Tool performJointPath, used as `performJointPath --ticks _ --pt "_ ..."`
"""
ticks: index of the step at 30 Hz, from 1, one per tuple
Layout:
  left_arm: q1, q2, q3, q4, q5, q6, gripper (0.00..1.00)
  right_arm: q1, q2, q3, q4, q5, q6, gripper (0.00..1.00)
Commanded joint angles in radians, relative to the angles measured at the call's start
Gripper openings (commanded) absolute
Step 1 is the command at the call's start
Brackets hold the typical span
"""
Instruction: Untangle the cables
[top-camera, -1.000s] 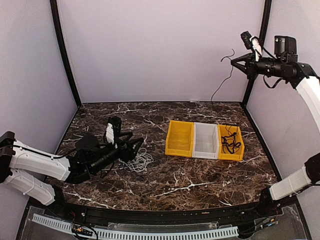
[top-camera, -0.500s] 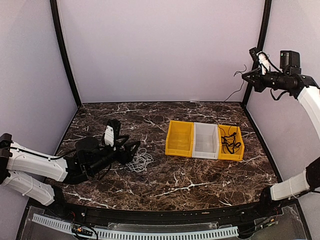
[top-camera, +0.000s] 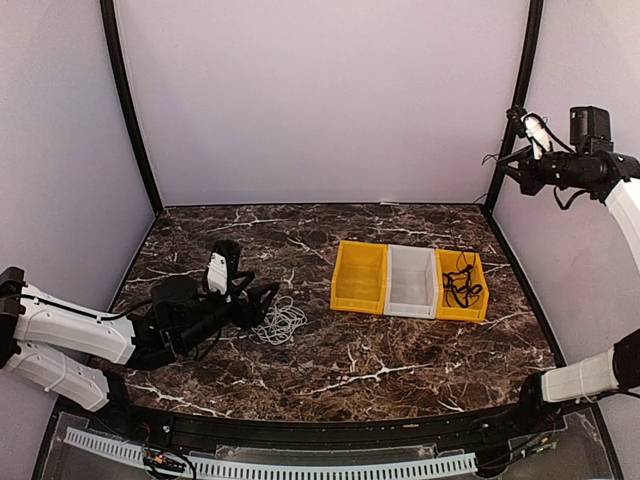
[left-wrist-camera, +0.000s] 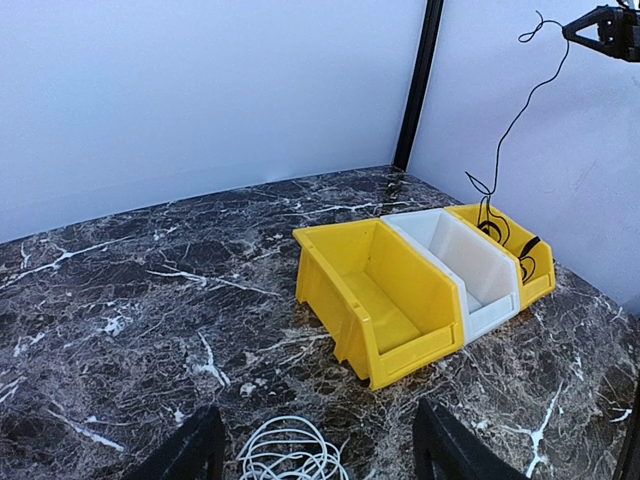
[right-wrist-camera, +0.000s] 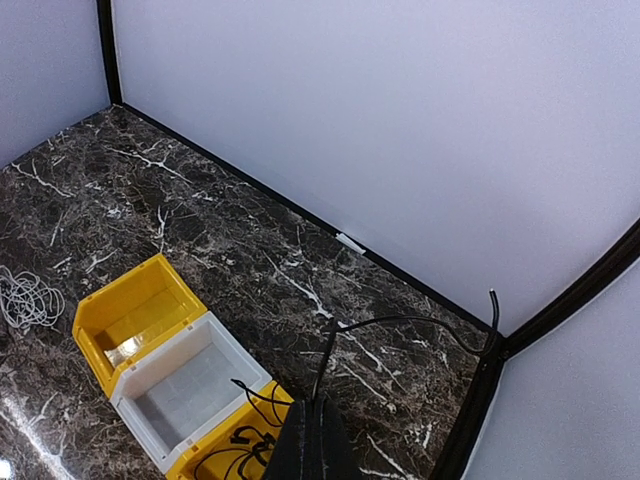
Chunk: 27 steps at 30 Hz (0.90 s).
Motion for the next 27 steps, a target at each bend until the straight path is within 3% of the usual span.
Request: performJointPath --ticks 1,10,27 --pt "-0.005 -0.002 -0.015 0.01 -0.017 0.015 0.67 -0.006 -0.022 -0.064 -0.026 0.024 -0.012 0.0" --pt "-0.006 0.0 -0.038 0.013 -0.027 0.009 0.68 -0.005 -0.021 -0.181 -0.01 0.058 -0.012 0.0" --pt "-0.006 0.148 0.018 0.117 0.012 0.02 0.69 -0.007 -0.157 -0.114 -0.292 0.215 -0.169 0.0"
